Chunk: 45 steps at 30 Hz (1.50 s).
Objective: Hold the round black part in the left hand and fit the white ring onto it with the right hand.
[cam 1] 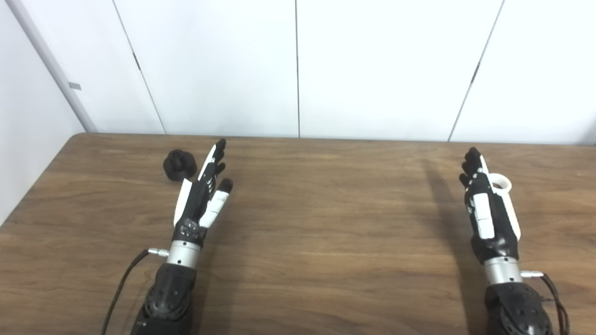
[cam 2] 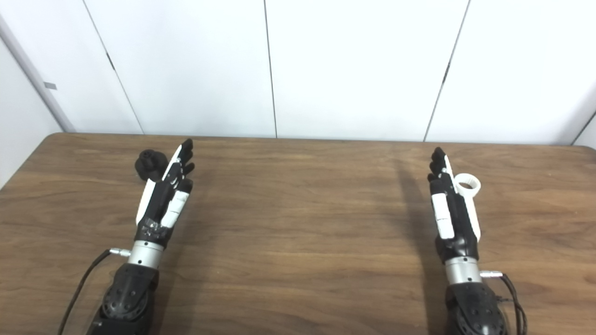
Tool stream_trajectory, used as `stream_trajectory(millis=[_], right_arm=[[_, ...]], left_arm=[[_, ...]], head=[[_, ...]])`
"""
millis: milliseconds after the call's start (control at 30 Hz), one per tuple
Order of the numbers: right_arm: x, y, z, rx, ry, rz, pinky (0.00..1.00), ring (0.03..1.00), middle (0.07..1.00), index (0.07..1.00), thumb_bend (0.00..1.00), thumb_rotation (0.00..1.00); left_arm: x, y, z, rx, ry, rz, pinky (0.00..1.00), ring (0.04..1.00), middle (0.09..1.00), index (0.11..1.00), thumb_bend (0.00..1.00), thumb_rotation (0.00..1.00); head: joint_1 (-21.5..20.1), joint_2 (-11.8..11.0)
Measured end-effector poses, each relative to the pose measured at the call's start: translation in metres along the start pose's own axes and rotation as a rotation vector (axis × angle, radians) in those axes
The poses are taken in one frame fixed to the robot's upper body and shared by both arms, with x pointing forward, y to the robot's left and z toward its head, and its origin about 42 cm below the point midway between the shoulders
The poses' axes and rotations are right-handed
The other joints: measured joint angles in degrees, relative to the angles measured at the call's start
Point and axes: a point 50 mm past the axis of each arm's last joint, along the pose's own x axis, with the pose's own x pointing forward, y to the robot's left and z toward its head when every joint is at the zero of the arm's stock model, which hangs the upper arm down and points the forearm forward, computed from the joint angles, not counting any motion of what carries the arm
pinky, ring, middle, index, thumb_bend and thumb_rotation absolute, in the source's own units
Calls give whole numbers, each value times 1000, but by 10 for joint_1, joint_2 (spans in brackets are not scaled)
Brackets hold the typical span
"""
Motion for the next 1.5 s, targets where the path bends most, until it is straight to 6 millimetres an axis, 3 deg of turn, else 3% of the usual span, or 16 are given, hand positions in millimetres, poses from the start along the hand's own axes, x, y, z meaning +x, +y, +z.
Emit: stream_trajectory(millis=[633,733,800,900,1100,1133,1333,1500], right_arm=[[1,0,-1,-6,-3,2,1000,1000,995,1000,586,951],[2,0,-1,-10,-3,2,1000,1000,989,1000,565,946],[2,-1,-1,-11,-3,2,1000,1000,986,1000,567,935],[2,-2,-2,-14,-2,4,1000,1000,982,1000,566,923],[5,-4,-4,-31,1,13,1000,1000,978,1000,571,922],[5,-4,-4,-32,-4,15,1000,1000,980,1000,560,920],[8,-1,-3,-40,-26,28,1000,1000,979,1000,558,939],[8,-1,-3,-49,-29,32,1000,1000,979,1000,544,925]], left_arm=[[0,0,-1,20,3,4,927,983,1000,986,765,858],[1,0,-1,59,1,22,909,962,980,955,793,719],[1,0,0,76,-3,44,931,974,974,941,835,537],[4,-5,2,114,-22,60,932,974,976,933,860,407],[15,-17,5,265,-95,43,915,959,965,902,843,357],[17,-17,5,302,-111,49,896,956,960,896,841,350],[34,-4,-1,535,-207,84,917,959,933,838,871,279],[43,2,-3,691,-319,131,901,940,908,810,918,289]], head=[[1,-3],[7,-9],[11,-11],[16,-18],[21,-34],[20,-46],[19,-47],[26,-46]])
